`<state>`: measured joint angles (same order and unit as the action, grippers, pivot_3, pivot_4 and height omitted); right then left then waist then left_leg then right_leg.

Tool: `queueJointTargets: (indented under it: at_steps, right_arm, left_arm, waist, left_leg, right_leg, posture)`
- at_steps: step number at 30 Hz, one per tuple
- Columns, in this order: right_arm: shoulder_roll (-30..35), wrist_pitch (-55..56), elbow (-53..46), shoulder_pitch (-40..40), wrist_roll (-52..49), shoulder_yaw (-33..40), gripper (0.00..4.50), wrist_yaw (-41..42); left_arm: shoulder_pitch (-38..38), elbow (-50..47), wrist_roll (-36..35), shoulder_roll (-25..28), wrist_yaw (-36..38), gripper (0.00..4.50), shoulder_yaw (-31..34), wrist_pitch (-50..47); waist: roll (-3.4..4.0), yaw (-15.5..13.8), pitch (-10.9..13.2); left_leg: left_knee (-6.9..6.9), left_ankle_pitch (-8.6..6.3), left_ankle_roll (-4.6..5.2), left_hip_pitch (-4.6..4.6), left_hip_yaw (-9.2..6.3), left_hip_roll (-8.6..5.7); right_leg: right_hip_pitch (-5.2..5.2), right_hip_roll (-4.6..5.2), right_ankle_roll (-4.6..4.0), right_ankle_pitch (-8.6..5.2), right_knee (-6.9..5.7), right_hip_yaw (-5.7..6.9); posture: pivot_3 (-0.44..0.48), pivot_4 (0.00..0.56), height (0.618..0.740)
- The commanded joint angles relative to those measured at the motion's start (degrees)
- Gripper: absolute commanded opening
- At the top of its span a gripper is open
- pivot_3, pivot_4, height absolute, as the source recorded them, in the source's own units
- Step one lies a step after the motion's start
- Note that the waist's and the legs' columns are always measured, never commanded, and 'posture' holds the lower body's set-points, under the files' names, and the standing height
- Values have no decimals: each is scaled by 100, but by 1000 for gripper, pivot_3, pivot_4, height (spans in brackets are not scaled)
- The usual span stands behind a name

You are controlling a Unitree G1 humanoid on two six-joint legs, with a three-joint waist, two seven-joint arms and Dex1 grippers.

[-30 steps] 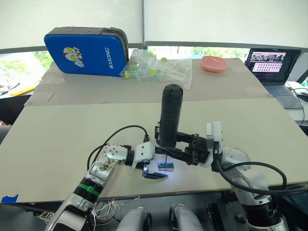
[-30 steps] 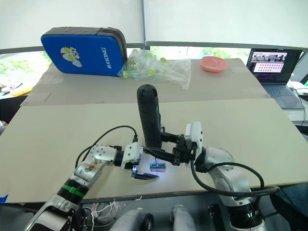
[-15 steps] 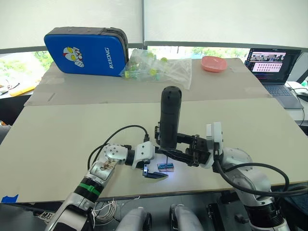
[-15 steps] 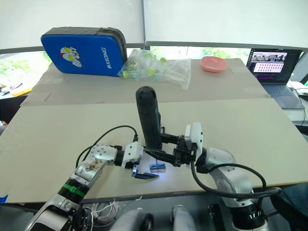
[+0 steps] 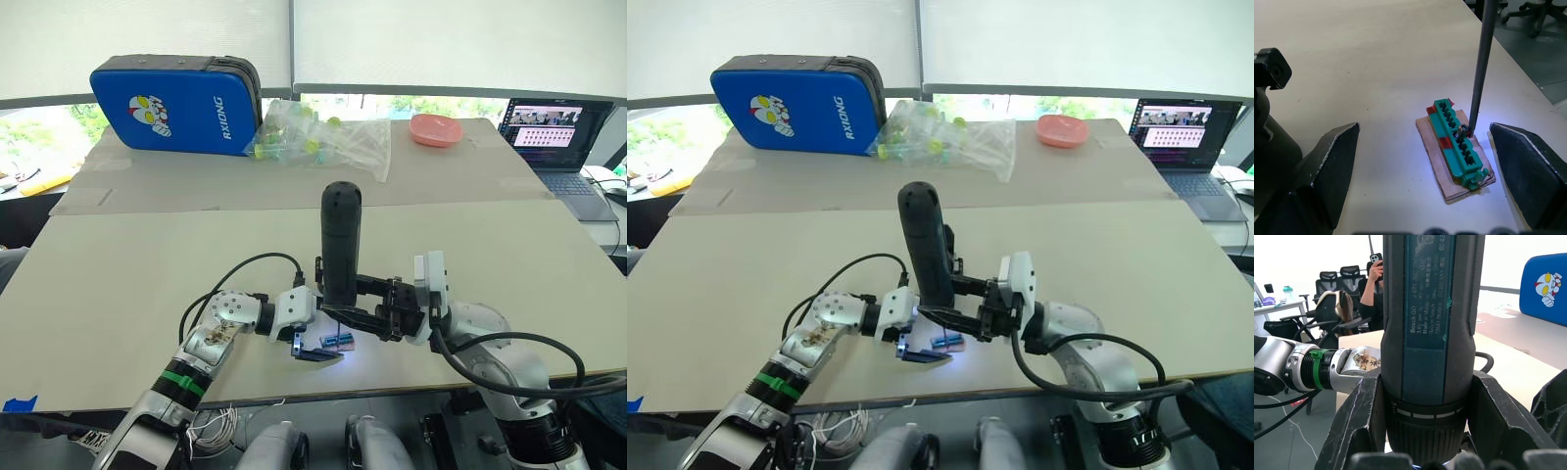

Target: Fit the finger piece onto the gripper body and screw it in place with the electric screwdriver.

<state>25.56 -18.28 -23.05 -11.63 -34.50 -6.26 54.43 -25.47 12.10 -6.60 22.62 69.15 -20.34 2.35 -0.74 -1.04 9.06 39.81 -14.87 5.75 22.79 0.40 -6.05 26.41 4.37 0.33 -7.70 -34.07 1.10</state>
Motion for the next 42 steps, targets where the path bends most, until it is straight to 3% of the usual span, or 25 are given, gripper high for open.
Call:
queueJointTargets:
  at_steps: [1,17,24,42]
  right_arm:
    - [59,-7,-172,-35,-58,45,1897,28]
    - [297,-326,-388,-113,-353,221,1897,79]
    - [150,-422,-867,-185,-985,513,1897,-176]
    - [-66,109,-482,-88,-252,271,1897,-33]
  left_arm:
    - [-64,-119,-29,8,-17,4500,43,40]
    - [-41,-94,-22,-15,-67,4500,33,99]
    - [59,-221,-150,47,132,4500,-9,-45]
    - [156,-496,-216,117,340,4500,-20,-350]
  waist:
    - [0,0,0]
    - [0,-2,0]
    - [-1,-1,0]
    - [0,-3,0]
  left_leg:
    - [0,0,0,0,0,0]
    - [0,-3,6,0,0,0]
    - [0,-7,12,1,-2,1]
    - [1,-4,6,-1,-1,0]
  right_leg:
    - [0,0,0,0,0,0]
    - [0,1,0,0,0,0]
    - [0,1,0,0,1,0]
    - [-3,0,1,0,1,1]
  posture:
    - [0,150,740]
    - [0,150,740]
    - [0,150,740]
    - [0,150,740]
